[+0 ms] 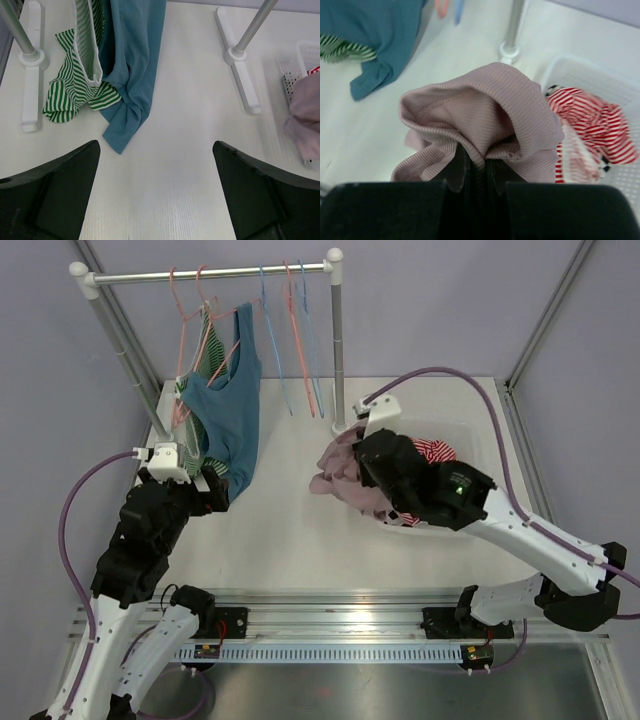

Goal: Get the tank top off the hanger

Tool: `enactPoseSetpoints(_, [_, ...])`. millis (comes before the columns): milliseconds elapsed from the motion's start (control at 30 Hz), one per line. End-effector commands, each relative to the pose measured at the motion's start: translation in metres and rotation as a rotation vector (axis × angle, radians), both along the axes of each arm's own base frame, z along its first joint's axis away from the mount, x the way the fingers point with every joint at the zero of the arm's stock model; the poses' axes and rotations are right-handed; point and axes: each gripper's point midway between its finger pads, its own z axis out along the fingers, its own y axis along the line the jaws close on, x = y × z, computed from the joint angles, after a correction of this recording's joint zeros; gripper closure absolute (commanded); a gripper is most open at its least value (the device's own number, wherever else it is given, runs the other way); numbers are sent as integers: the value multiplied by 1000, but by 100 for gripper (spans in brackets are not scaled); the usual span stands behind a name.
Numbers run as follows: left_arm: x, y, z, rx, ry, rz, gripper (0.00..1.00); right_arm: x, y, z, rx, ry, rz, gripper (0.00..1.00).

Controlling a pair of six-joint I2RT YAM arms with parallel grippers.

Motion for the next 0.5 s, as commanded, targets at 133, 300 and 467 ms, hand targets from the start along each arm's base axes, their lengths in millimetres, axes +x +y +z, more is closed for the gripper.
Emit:
enactPoseSetpoints(133, [4, -2, 14, -34, -67, 5, 1, 61, -111, 32, -86, -47, -311, 100])
enactPoseSetpoints(300, [4, -1, 15, -36, -75, 11, 1, 102, -141, -3, -20, 44, -373, 100])
enactPoseSetpoints(467, [4, 0, 16, -35, -76, 13, 1, 136, -137, -101, 41, 258, -355, 100])
